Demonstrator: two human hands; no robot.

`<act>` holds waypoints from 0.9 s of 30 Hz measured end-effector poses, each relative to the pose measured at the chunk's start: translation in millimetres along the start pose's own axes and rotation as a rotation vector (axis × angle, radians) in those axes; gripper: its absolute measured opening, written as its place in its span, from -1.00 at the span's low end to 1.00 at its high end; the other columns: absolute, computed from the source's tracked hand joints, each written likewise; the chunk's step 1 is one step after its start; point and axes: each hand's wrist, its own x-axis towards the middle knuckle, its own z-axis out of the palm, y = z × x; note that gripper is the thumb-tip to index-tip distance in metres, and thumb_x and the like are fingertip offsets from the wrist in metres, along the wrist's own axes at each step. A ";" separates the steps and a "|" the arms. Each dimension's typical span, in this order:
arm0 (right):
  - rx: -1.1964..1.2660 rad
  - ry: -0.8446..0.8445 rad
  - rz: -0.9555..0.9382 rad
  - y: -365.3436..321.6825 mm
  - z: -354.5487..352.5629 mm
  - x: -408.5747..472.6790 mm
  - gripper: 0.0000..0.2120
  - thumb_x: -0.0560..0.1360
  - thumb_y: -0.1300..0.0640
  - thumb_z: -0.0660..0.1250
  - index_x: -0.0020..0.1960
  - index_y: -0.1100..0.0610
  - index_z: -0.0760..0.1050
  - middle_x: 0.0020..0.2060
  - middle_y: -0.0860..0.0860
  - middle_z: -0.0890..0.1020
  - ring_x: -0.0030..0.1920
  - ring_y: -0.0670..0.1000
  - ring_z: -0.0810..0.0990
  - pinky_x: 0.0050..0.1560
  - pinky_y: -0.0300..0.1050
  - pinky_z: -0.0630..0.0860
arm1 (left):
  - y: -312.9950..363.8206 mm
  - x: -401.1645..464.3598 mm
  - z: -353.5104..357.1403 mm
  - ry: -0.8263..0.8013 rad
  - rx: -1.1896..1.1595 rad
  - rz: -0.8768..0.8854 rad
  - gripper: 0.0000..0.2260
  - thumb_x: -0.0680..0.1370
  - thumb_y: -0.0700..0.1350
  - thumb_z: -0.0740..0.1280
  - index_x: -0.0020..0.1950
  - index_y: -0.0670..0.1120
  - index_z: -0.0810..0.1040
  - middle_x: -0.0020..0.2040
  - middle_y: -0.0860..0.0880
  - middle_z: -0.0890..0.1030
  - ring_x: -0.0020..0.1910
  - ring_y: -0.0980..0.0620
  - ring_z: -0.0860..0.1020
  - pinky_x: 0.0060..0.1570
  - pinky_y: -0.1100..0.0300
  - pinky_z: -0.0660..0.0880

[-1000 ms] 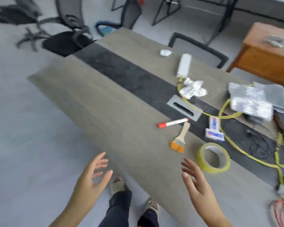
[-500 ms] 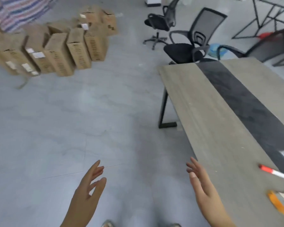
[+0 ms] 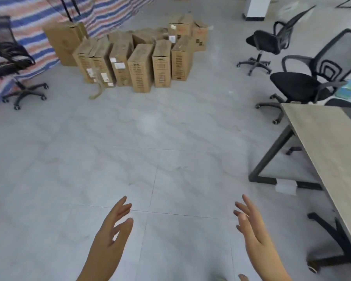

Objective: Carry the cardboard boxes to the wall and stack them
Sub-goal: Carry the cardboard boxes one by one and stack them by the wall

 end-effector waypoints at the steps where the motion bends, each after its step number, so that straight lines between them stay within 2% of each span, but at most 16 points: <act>1: -0.009 -0.008 -0.001 -2.9 5.1 6.8 -0.57 0.43 -0.14 0.13 0.29 -0.34 0.26 0.24 -0.26 0.48 0.19 -0.32 0.48 0.33 0.08 0.40 | -1.1 8.0 -2.6 0.008 -0.007 -0.005 -0.59 0.43 0.02 0.22 0.08 0.56 0.38 0.16 0.37 0.52 0.16 0.39 0.48 -0.02 0.61 0.36; 3: -0.021 -0.015 0.006 -7.1 12.9 24.2 -0.58 0.43 -0.13 0.14 0.28 -0.34 0.26 0.24 -0.26 0.48 0.18 -0.33 0.49 0.32 0.06 0.42 | -4.9 27.7 -4.3 0.019 -0.021 -0.023 -0.58 0.49 -0.03 0.23 0.05 0.58 0.38 0.14 0.39 0.52 0.16 0.39 0.47 -0.05 0.62 0.35; 5: -0.025 -0.018 0.016 -12.7 17.7 45.3 -0.58 0.42 -0.16 0.15 0.27 -0.34 0.26 0.24 -0.25 0.48 0.20 -0.26 0.51 0.33 0.09 0.41 | -5.9 50.3 -0.5 0.021 -0.022 -0.023 -0.49 0.55 -0.14 0.23 0.03 0.59 0.38 0.13 0.39 0.52 0.15 0.40 0.47 -0.06 0.63 0.35; 6: -0.028 -0.024 0.025 -16.1 20.3 57.6 -0.57 0.40 -0.25 0.16 0.27 -0.34 0.25 0.24 -0.24 0.47 0.21 -0.21 0.51 0.33 0.10 0.40 | -5.1 62.5 2.6 0.018 -0.014 -0.019 -0.46 0.56 -0.17 0.23 0.04 0.58 0.38 0.13 0.39 0.52 0.14 0.40 0.48 -0.05 0.62 0.35; 8: -0.042 -0.040 0.019 -20.7 26.0 89.7 -0.39 0.25 -0.53 0.17 0.25 -0.36 0.24 0.23 -0.25 0.46 0.23 -0.15 0.49 0.33 0.06 0.40 | -3.7 89.3 8.6 0.017 0.002 -0.007 -0.44 0.56 -0.21 0.24 0.06 0.57 0.39 0.14 0.38 0.52 0.13 0.40 0.49 -0.02 0.61 0.36; 9: -0.052 -0.041 0.014 -22.3 28.9 107.9 -0.33 0.20 -0.58 0.15 0.25 -0.36 0.24 0.22 -0.26 0.46 0.22 -0.16 0.49 0.31 0.05 0.41 | -3.2 104.5 11.3 0.028 0.004 -0.006 -0.43 0.56 -0.22 0.24 0.06 0.56 0.39 0.14 0.37 0.53 0.13 0.39 0.50 -0.01 0.59 0.37; 10: -0.048 -0.041 0.012 -25.8 33.0 127.9 -0.39 0.25 -0.52 0.16 0.24 -0.36 0.24 0.21 -0.26 0.47 0.22 -0.16 0.49 0.31 0.06 0.41 | -3.0 120.6 13.7 0.049 0.006 -0.003 -0.43 0.56 -0.23 0.24 0.06 0.56 0.40 0.13 0.36 0.54 0.12 0.38 0.50 0.00 0.58 0.38; 12: -0.038 -0.070 0.008 -35.9 38.9 171.0 -0.57 0.38 -0.25 0.16 0.25 -0.34 0.25 0.22 -0.24 0.47 0.21 -0.18 0.49 0.30 0.05 0.43 | 0.7 154.4 19.8 0.099 0.007 0.003 -0.49 0.53 -0.16 0.24 0.06 0.55 0.40 0.12 0.35 0.55 0.12 0.36 0.51 0.01 0.57 0.40; 14: -0.043 -0.114 -0.009 -49.9 41.3 217.6 -0.57 0.40 -0.16 0.14 0.26 -0.34 0.24 0.24 -0.23 0.47 0.21 -0.19 0.50 0.27 -0.04 0.42 | 8.6 191.6 26.0 0.147 -0.009 0.001 -0.51 0.52 -0.14 0.23 0.04 0.56 0.41 0.11 0.35 0.56 0.10 0.35 0.53 0.00 0.55 0.41; 17: -0.059 -0.138 -0.048 -75.9 36.7 286.9 -0.58 0.45 -0.11 0.14 0.30 -0.33 0.24 0.24 -0.24 0.48 0.20 -0.23 0.51 0.24 -0.11 0.43 | 22.5 250.5 40.7 0.196 -0.022 -0.002 -0.39 0.56 -0.28 0.21 -0.01 0.55 0.45 0.09 0.32 0.57 0.06 0.33 0.55 -0.01 0.49 0.46; 19: -0.070 -0.142 -0.070 -89.8 29.8 333.2 -0.58 0.47 -0.09 0.15 0.31 -0.33 0.24 0.24 -0.23 0.50 0.19 -0.25 0.51 0.26 -0.08 0.43 | 32.8 290.8 56.5 0.189 -0.013 -0.004 -0.39 0.57 -0.28 0.21 -0.02 0.55 0.45 0.09 0.31 0.58 0.06 0.31 0.55 0.00 0.43 0.47; 21: -0.090 -0.154 -0.076 -100.0 23.5 373.8 -0.56 0.44 -0.15 0.14 0.31 -0.34 0.23 0.24 -0.24 0.49 0.21 -0.23 0.50 0.28 -0.05 0.43 | 41.7 328.7 71.4 0.178 -0.025 -0.005 -0.44 0.56 -0.23 0.22 0.00 0.55 0.45 0.10 0.31 0.58 0.07 0.30 0.56 0.04 0.38 0.48; 24: -0.104 -0.146 -0.057 -110.0 20.0 423.1 -0.54 0.42 -0.18 0.13 0.31 -0.35 0.23 0.23 -0.25 0.49 0.23 -0.19 0.50 0.28 -0.03 0.43 | 53.4 377.3 90.4 0.157 -0.062 -0.001 -0.63 0.55 -0.03 0.25 0.04 0.53 0.44 0.12 0.29 0.57 0.08 0.29 0.56 0.09 0.30 0.48; 27: -0.112 -0.114 -0.037 -111.8 24.8 469.9 -0.59 0.43 -0.14 0.14 0.28 -0.35 0.26 0.22 -0.22 0.51 0.22 -0.14 0.51 0.28 0.02 0.44 | 56.0 426.0 103.4 0.142 -0.065 -0.024 -0.70 0.51 0.05 0.25 0.02 0.53 0.45 0.10 0.29 0.58 0.08 0.29 0.56 0.06 0.34 0.49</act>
